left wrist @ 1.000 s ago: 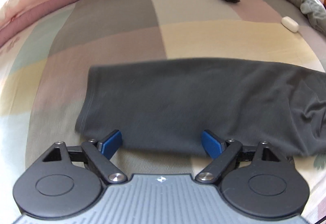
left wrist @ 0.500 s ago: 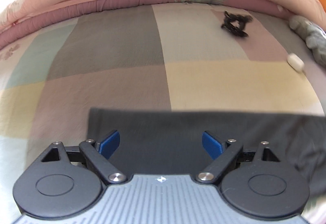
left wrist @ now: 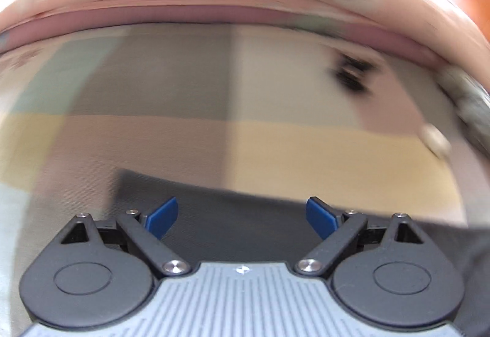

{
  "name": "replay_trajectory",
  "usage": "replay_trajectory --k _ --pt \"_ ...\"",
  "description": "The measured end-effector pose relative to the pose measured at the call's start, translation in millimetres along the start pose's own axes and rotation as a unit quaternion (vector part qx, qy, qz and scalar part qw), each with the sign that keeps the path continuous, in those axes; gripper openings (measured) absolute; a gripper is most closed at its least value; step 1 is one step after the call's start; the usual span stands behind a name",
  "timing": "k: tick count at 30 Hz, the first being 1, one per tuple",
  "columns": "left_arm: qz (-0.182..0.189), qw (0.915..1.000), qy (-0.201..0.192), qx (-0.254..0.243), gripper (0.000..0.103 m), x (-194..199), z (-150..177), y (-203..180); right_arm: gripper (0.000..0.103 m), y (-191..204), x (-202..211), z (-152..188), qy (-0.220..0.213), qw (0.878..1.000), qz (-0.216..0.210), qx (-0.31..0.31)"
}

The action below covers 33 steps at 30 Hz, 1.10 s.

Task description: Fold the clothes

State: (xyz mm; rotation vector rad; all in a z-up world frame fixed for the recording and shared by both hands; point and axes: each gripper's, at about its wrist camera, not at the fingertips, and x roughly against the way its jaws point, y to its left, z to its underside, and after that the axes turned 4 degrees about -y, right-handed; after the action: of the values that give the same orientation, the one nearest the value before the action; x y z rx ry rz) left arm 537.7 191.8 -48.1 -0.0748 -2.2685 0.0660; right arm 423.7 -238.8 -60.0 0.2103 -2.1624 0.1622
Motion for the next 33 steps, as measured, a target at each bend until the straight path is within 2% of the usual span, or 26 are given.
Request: replay_trajectory --k 2,4,7,9,11,14,16,18,20,22,25,27,30,33 --pt "0.033 0.9984 0.012 -0.044 0.090 -2 9 -34 0.103 -16 -3 -4 -0.009 1.000 0.024 -0.011" --pt "0.060 0.9937 0.030 -0.089 0.090 -7 19 -66 0.103 -35 -9 -8 -0.010 0.999 0.031 -0.036" --pt "0.040 0.9943 0.040 -0.091 0.090 -13 20 -69 0.103 -56 -26 -11 -0.004 0.999 0.007 -0.049" --pt "0.026 0.9943 0.046 -0.092 0.093 -17 20 -70 0.103 -72 -45 -10 0.011 0.998 0.022 -0.060" --pt "0.013 0.9942 0.052 -0.093 0.093 -21 21 -72 0.103 -93 -56 -10 -0.002 0.995 0.049 -0.092" --pt "-0.008 0.9936 0.061 -0.095 0.093 -26 22 -75 0.103 -113 -56 -19 -0.002 0.988 0.066 -0.142" --pt "-0.011 0.9934 0.057 -0.099 0.090 -24 21 -78 0.103 -111 -45 -27 -0.010 0.985 0.069 -0.155" --pt "-0.003 0.9935 0.043 -0.106 0.091 -16 18 -83 0.103 -101 -35 -34 -0.014 0.985 0.044 -0.165" --pt "0.010 0.9936 0.042 -0.105 0.091 -15 16 -89 0.103 -88 -35 -37 -0.006 0.985 0.039 -0.169" --pt "0.019 0.9929 0.043 -0.110 0.091 -19 17 -95 0.103 -77 -43 -37 0.001 0.984 0.044 -0.171" --pt "0.016 0.9914 0.046 -0.121 0.091 -27 23 -103 0.103 -72 -64 -41 0.002 0.980 0.091 -0.176" --pt "0.007 0.9909 0.053 -0.124 0.091 -36 25 -103 0.103 -77 -74 -44 -0.009 0.976 0.105 -0.192" --pt "-0.003 0.9925 0.051 -0.111 0.096 -42 21 -102 0.103 -85 -79 -54 -0.019 0.975 0.104 -0.194" --pt "0.003 0.9947 0.039 -0.095 0.092 -38 14 -103 0.103 -93 -62 -58 -0.030 0.975 0.095 -0.197"
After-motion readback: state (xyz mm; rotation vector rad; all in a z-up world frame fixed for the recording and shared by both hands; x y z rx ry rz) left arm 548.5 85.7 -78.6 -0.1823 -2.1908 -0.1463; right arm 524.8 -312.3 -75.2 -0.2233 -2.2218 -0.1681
